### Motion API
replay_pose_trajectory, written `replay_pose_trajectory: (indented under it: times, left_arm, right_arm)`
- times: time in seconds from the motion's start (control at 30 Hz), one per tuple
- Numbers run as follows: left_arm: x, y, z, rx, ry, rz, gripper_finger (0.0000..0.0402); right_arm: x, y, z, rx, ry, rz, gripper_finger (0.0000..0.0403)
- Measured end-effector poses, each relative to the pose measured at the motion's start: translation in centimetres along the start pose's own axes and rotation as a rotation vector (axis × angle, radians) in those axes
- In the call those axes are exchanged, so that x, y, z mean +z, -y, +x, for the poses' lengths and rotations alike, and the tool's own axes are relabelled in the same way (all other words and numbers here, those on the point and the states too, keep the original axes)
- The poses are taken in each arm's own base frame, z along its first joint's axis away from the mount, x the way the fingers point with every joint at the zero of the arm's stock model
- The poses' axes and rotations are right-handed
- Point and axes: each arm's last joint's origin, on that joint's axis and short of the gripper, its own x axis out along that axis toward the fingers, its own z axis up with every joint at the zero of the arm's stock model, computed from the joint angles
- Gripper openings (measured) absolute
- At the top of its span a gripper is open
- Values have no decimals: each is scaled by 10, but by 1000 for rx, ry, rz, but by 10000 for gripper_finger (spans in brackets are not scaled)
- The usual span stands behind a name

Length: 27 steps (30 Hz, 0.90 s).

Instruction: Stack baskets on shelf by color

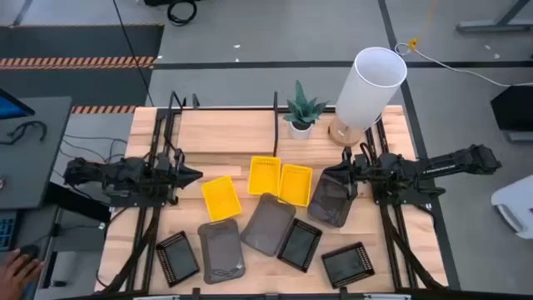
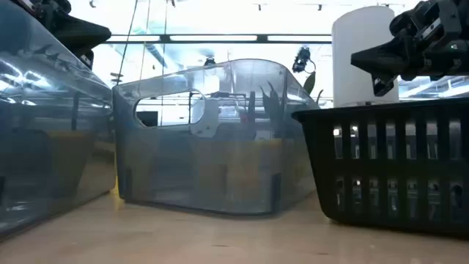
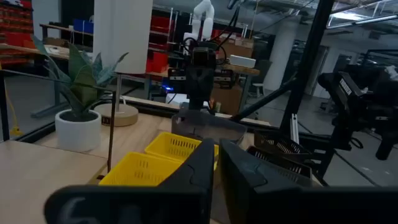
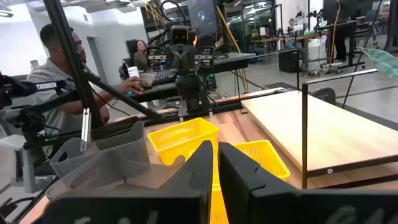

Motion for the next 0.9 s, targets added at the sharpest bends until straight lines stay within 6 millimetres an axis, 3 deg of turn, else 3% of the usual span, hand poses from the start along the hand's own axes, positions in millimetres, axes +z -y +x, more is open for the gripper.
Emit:
replay_pose_trajectory:
  times: [0.9]
  left_arm:
    - [0, 0, 0, 0, 0, 0, 39]
  right_arm:
    - [0, 0, 0, -1, 0, 0, 31]
